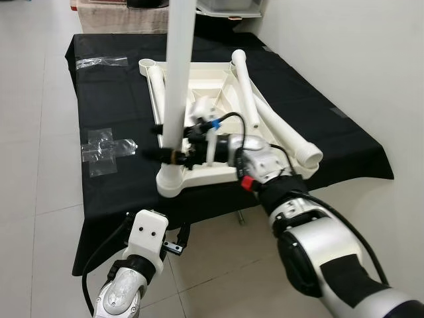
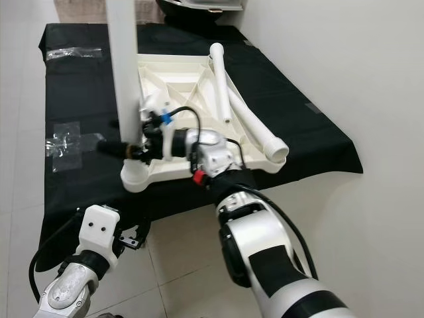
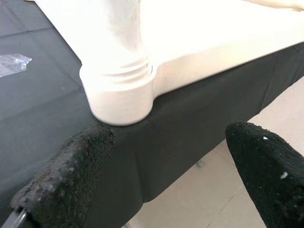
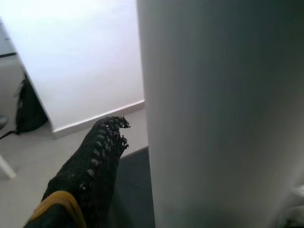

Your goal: Building children table

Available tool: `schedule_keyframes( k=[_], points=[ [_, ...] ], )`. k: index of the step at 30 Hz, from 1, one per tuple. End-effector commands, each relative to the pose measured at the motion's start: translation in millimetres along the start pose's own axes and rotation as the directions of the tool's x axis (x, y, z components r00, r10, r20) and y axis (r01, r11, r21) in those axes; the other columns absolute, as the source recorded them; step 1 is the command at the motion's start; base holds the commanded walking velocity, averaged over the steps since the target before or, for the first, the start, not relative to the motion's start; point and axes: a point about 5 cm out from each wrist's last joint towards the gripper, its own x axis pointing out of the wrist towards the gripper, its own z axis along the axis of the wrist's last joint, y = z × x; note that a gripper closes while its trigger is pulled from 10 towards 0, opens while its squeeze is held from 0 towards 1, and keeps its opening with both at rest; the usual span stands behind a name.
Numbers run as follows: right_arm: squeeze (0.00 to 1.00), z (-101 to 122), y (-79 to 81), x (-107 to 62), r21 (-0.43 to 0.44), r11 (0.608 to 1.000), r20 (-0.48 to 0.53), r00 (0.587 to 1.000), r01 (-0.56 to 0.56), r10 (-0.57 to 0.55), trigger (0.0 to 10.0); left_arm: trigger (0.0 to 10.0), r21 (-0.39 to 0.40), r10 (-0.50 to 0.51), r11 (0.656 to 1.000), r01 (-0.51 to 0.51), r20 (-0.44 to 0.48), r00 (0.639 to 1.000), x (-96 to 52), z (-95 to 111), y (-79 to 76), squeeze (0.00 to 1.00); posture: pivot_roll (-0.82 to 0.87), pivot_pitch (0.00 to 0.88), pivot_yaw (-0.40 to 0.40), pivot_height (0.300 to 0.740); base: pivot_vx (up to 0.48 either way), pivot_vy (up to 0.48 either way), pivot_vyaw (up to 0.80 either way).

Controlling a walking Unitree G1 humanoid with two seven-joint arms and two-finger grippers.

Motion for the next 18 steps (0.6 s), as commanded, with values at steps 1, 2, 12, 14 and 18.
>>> schedule_keyframes(
  k=[1,2,12,14,18],
  points=[
    [0.00,-3.3,4.7,6.0,-0.007,0.999,-0.029,0.998,-0.047,0.047,10.0,10.0,-0.006,-0.008,1.000,0.008,-0.010,1.000,-1.3,-1.3,-2.8,0.00,0.15,0.125,-0.165,0.740,0.000,0.000,0.00],
    [0.00,-3.3,2.7,12.1,0.010,1.000,-0.027,0.999,0.024,-0.023,0.0,10.0,-0.006,-0.008,1.000,0.008,-0.010,1.000,-1.2,-1.2,-3.0,0.00,0.15,0.126,-0.167,0.740,0.000,0.000,0.00],
    [0.00,-2.8,-13.9,14.4,0.072,0.905,0.038,0.905,0.420,-0.423,0.0,10.0,-0.009,-0.007,1.000,0.007,-0.010,1.000,-1.1,-1.8,-4.1,0.00,0.15,0.117,-0.170,0.740,0.000,0.000,0.00],
    [0.00,-9.7,-22.0,7.8,0.055,0.786,-0.007,0.788,0.615,-0.616,0.0,10.0,-0.010,-0.008,1.000,0.008,-0.010,1.000,-1.0,-2.4,-3.8,0.00,0.14,0.111,-0.161,0.740,0.000,0.000,0.00],
    [0.00,-19.8,-27.4,-2.6,0.012,0.545,-0.049,0.545,0.839,-0.837,0.0,10.0,-0.009,-0.015,1.000,0.015,-0.010,1.000,0.1,-3.2,-3.9,0.00,0.14,0.104,-0.159,0.740,0.000,0.000,0.00]
  ],
)
